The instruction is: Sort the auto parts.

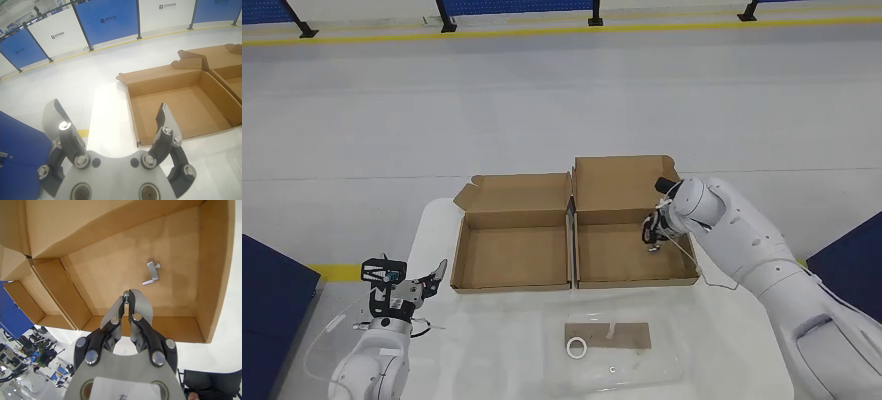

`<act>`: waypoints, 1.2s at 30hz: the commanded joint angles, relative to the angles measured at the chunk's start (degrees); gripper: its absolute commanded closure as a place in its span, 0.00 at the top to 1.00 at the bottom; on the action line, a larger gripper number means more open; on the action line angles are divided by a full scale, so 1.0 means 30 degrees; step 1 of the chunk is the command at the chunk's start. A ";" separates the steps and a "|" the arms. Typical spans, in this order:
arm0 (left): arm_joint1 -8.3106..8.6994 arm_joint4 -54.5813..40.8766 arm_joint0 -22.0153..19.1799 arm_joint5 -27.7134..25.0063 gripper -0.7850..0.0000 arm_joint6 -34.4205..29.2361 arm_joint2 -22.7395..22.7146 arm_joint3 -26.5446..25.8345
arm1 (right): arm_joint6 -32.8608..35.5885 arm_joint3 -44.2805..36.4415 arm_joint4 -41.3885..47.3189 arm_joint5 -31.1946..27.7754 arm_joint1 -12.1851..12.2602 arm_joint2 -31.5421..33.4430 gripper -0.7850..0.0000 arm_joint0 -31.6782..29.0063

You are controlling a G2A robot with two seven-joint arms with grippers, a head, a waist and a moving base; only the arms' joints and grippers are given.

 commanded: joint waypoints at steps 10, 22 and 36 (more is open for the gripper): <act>0.0000 0.0000 0.0000 0.0000 1.00 0.0000 0.0000 0.0000 | -0.0011 -0.0231 -0.0560 -0.0193 -0.0254 -0.0637 0.00 -0.0330; 0.0000 0.0000 0.0000 0.0000 1.00 0.0000 0.0000 0.0000 | 0.1225 0.2509 -0.0572 0.0262 -0.1856 -0.2275 0.00 0.0685; 0.0000 0.0000 0.0000 0.0000 1.00 0.0000 0.0000 0.0000 | 0.0393 0.2853 -0.0525 0.0597 -0.2042 -0.2112 0.00 0.0238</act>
